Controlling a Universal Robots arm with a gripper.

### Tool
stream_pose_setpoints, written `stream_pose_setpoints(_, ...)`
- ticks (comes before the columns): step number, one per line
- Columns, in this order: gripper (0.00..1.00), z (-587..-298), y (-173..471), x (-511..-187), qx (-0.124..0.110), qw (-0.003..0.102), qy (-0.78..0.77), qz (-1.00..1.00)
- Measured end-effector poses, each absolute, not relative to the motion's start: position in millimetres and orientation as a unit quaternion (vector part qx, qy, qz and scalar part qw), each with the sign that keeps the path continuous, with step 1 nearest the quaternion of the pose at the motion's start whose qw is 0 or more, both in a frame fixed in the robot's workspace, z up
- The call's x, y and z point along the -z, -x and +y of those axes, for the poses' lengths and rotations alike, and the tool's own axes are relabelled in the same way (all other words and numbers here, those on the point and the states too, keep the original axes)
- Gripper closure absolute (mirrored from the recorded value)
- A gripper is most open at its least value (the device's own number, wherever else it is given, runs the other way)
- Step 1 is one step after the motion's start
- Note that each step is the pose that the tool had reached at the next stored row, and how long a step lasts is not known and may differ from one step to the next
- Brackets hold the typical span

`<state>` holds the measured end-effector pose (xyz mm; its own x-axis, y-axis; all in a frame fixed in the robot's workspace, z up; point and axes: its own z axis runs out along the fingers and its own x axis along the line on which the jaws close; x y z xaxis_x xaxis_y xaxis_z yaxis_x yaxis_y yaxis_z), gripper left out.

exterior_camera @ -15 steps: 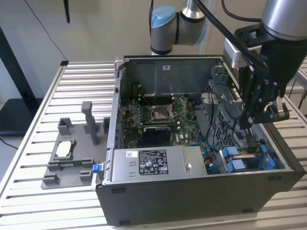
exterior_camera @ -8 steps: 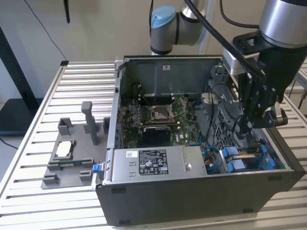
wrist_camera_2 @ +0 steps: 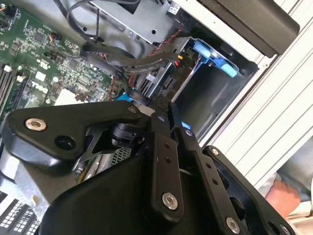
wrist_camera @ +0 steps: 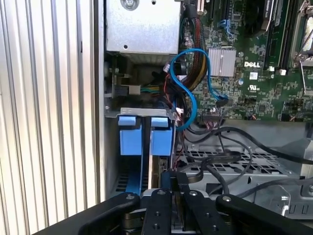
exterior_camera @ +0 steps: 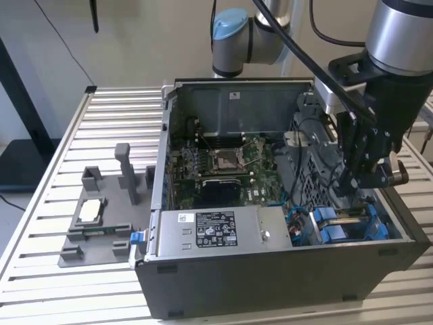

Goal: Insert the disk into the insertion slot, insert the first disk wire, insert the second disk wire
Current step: 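Insert the second disk wire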

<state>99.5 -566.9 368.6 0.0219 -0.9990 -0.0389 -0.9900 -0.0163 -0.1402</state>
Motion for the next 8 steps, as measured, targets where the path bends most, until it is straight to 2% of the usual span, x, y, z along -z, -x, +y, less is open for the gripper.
stream_pose_setpoints(8,0.84,-567.8,-99.6,-362.3,0.050,0.075,0.711,0.697)
